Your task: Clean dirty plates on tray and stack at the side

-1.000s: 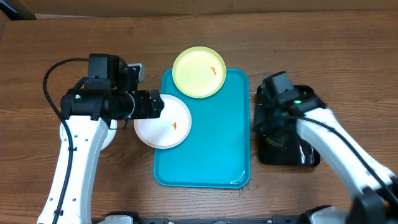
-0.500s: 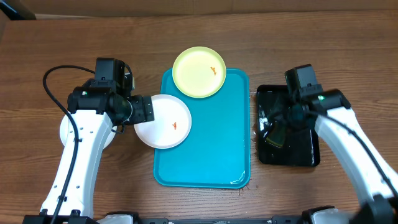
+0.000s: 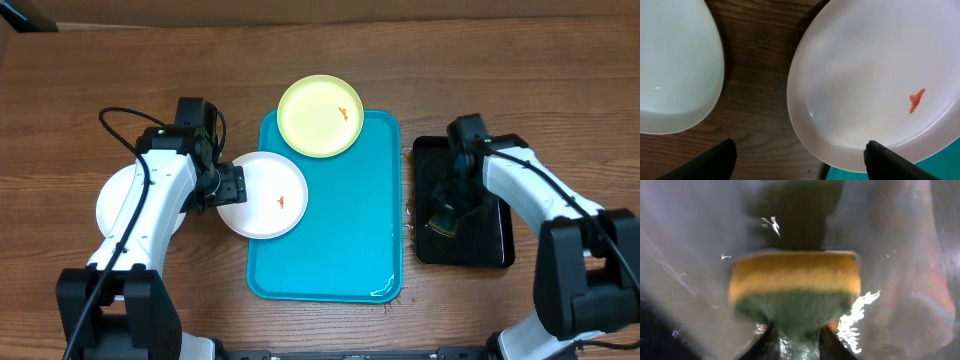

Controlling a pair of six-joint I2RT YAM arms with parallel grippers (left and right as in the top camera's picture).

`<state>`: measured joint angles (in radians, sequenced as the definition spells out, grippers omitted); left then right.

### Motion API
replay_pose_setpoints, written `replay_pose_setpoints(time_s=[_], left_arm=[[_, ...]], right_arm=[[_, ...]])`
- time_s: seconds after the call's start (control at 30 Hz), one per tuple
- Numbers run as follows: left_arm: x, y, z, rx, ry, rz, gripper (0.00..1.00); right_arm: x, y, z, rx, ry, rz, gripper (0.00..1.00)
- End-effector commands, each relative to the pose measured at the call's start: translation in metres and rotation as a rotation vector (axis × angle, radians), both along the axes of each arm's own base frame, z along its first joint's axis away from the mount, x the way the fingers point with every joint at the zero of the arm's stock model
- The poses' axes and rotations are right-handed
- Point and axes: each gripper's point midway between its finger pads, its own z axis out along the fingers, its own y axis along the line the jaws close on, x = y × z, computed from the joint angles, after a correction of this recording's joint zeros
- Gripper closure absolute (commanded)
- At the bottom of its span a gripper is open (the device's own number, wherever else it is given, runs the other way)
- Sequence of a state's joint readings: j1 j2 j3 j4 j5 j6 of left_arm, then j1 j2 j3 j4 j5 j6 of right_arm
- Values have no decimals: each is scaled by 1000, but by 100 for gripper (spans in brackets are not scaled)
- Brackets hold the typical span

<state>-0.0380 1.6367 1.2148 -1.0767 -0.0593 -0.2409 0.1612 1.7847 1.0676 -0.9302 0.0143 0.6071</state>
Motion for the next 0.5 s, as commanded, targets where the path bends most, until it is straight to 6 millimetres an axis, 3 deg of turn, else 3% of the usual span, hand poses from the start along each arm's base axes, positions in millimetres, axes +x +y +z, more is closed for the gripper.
replay_pose_setpoints(time_s=[0.0, 0.07, 0.2, 0.23, 0.27, 0.3, 0.4, 0.47], left_arm=[[2, -14, 15, -75, -41, -28, 18], [3, -24, 30, -132, -87, -45, 19], [3, -35, 59, -190, -185, -97, 18], [2, -35, 63, -189, -201, -100, 17], [1, -35, 71, -187, -227, -113, 16], [0, -35, 75, -186, -243, -121, 15], [0, -34, 87, -183, -289, -132, 10], [1, -34, 89, -183, -302, -133, 7]], right_arm=[[-6, -4, -5, 4, 23, -8, 96], [3, -7, 4, 14, -4, 27, 96], [20, -8, 42, 21, -95, 124, 94], [19, -8, 47, 21, -102, 127, 89], [16, -8, 53, 22, -105, 126, 68], [13, -9, 54, 21, -97, 126, 58], [2, -9, 45, 23, -62, 121, 46], [-1, -10, 35, 22, -60, 105, 44]])
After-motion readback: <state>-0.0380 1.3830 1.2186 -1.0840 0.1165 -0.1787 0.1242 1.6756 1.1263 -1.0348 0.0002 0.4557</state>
